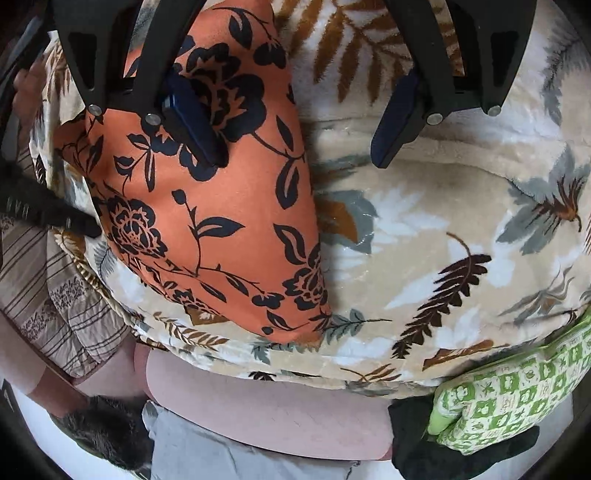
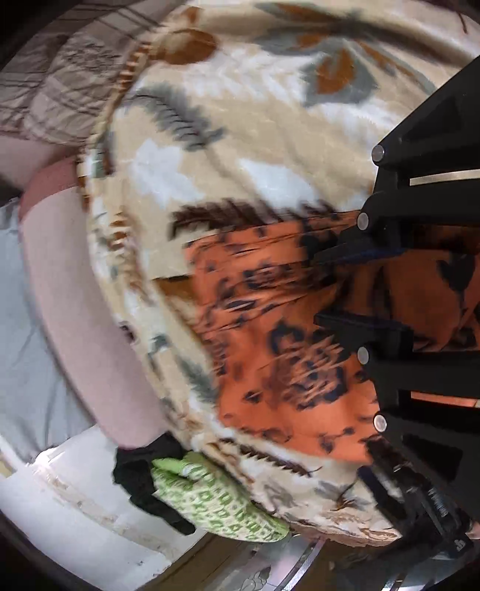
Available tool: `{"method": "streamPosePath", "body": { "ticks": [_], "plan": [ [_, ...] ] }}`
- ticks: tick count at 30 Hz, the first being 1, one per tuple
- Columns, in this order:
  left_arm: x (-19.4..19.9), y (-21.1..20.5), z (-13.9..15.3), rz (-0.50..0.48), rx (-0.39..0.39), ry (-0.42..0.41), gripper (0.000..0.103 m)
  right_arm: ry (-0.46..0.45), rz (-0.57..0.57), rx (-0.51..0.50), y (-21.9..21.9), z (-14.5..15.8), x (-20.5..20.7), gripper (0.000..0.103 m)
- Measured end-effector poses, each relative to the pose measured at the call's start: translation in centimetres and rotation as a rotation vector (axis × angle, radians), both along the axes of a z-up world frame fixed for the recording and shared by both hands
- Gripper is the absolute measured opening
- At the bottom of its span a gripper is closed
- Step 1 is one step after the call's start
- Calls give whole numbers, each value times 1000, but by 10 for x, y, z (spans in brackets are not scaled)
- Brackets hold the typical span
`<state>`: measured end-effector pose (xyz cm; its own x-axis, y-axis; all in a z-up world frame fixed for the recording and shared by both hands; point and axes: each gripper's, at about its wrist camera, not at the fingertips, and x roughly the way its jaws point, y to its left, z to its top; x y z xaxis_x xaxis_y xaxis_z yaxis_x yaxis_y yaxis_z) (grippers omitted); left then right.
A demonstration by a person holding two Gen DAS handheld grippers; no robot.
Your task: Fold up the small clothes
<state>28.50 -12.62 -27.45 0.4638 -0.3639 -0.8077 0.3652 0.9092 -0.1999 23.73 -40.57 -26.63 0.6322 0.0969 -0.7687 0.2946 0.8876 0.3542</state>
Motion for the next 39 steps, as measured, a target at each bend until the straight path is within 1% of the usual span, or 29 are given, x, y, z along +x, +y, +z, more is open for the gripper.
{"method": "streamPosePath", "body": {
  "ticks": [3, 4, 6, 7, 9, 10, 11, 12, 13, 14, 17, 19, 21, 23, 25, 28, 30, 35, 37, 39],
  "plan": [
    [-1, 2, 1, 0, 0, -4, 85, -19, 13, 22, 3, 13, 22, 29],
    [-1, 3, 3, 5, 3, -15, 85, -8, 23, 26, 7, 16, 37, 29],
    [-1, 8, 9, 16, 1, -40, 85, 40, 38, -3, 15, 13, 62, 29],
    [-1, 10, 12, 21, -2, -51, 85, 82, 37, -24, 20, 6, 80, 29],
    [0, 11, 14, 23, 0, -60, 85, 168, 36, -47, 23, -13, 103, 29],
    [1, 10, 13, 18, 10, -54, 85, 196, 32, -55, 24, -22, 109, 29],
    [4, 7, 7, 1, 32, -31, 85, 214, 31, -61, 23, -30, 115, 29],
    [6, 6, 1, -15, 40, -6, 85, 209, 29, -60, 22, -32, 118, 29],
    [8, 6, -3, -21, 31, 14, 85, 204, 28, -54, 21, -31, 117, 29],
    [10, 9, -4, -7, 1, 32, 85, 201, 29, -45, 20, -27, 115, 29],
    [13, 14, 0, 14, -33, 67, 85, 162, 34, -43, 19, -12, 95, 29],
    [10, 16, 4, 25, -24, 44, 85, 126, 46, -54, 22, -1, 75, 29],
    [6, 17, 6, 26, -12, 27, 85, 76, 60, -47, 25, 10, 45, 29],
    [2, 17, 8, 11, -12, 23, 85, 61, 84, -27, 29, 13, 19, 29],
    [-2, 12, 7, -17, 2, 22, 85, 66, 99, -18, 34, 11, -8, 29],
    [-6, 0, -2, -79, 45, 32, 85, 87, 116, -47, 43, -2, -35, 30],
    [-11, -4, -6, -96, 62, 3, 85, 70, 121, -51, 45, -11, -49, 30],
    [-12, -2, -8, -111, 57, -1, 86, 39, 127, -53, 46, -22, -58, 30],
    [-14, -7, -14, -129, 98, -25, 86, 32, 139, -73, 47, -27, -57, 30],
    [-17, -10, -14, -127, 118, -41, 86, 16, 137, -98, 51, -30, -59, 30]
  ]
}}
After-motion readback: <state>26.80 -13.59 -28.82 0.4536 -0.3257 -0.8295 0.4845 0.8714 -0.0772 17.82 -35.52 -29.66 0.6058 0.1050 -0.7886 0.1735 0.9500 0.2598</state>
